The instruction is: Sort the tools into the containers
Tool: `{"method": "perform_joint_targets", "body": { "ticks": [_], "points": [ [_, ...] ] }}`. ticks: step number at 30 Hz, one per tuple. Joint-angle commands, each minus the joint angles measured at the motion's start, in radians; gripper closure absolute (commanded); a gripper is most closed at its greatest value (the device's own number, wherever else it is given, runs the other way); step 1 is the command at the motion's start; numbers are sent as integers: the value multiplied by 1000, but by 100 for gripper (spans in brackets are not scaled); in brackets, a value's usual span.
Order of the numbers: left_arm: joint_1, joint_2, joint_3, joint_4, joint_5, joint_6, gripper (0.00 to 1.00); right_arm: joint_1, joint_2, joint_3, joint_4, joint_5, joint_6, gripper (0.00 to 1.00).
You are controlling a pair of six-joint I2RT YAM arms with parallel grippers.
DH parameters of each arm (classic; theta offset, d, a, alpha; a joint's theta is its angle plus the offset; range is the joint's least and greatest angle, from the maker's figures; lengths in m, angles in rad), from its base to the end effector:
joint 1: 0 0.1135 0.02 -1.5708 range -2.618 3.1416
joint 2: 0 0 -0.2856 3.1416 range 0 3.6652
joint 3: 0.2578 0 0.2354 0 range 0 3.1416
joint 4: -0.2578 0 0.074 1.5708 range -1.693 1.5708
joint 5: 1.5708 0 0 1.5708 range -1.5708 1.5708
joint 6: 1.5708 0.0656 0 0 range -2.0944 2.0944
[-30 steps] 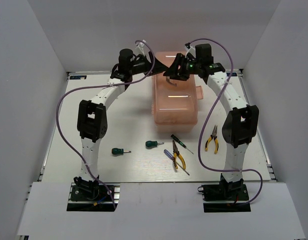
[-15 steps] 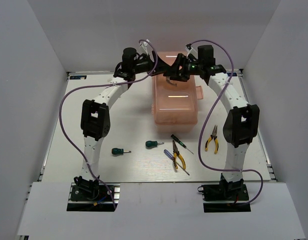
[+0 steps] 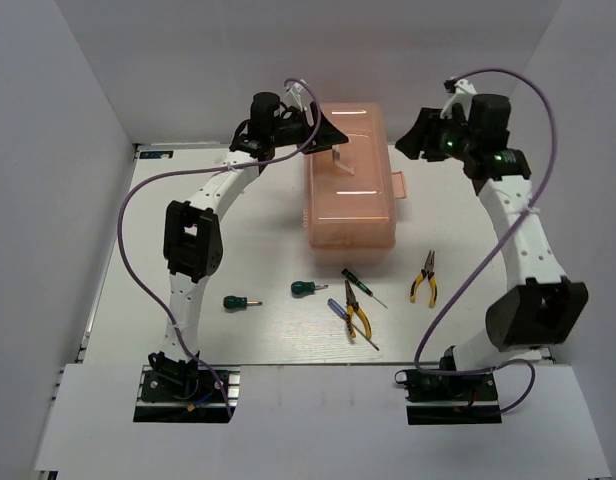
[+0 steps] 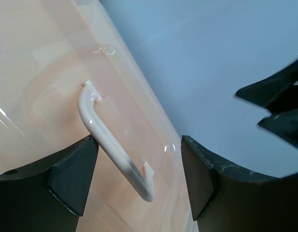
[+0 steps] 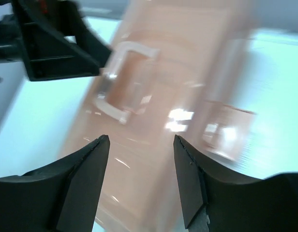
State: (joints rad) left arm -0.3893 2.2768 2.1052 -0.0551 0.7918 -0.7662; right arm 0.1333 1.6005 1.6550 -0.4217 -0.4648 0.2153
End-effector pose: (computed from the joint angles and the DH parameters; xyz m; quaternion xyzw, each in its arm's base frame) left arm 0.4975 -0.2545 0.3241 0.1006 0.7542 -0.5665 0.3164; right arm 0.3690 0.0792 0.4237 -0.0974 0.8068 0.2825 0.5096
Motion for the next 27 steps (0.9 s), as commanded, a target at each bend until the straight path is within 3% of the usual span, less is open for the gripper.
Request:
{"method": "perform_joint_targets", "body": {
  "ticks": [1, 3, 7, 12, 20, 27],
  "points": [
    [-34, 16, 13, -248, -67, 83, 21, -46, -59, -96, -29, 257, -168, 39],
    [-45, 16, 22, -327, -106, 128, 22, -99, -41, -141, -51, 272, -140, 39],
    [-68, 36, 42, -419, -170, 171, 33, -202, 70, -150, -86, 145, -56, 39],
    [-79, 36, 42, -451, -252, 191, 49, -210, 212, -85, -84, 5, -22, 39],
    [-97, 36, 42, -451, -263, 191, 82, -207, 389, 3, -23, -138, 71, 36],
    [-97, 47, 62, -462, -263, 180, 97, -205, 450, -11, 52, -205, 136, 39]
  ]
}}
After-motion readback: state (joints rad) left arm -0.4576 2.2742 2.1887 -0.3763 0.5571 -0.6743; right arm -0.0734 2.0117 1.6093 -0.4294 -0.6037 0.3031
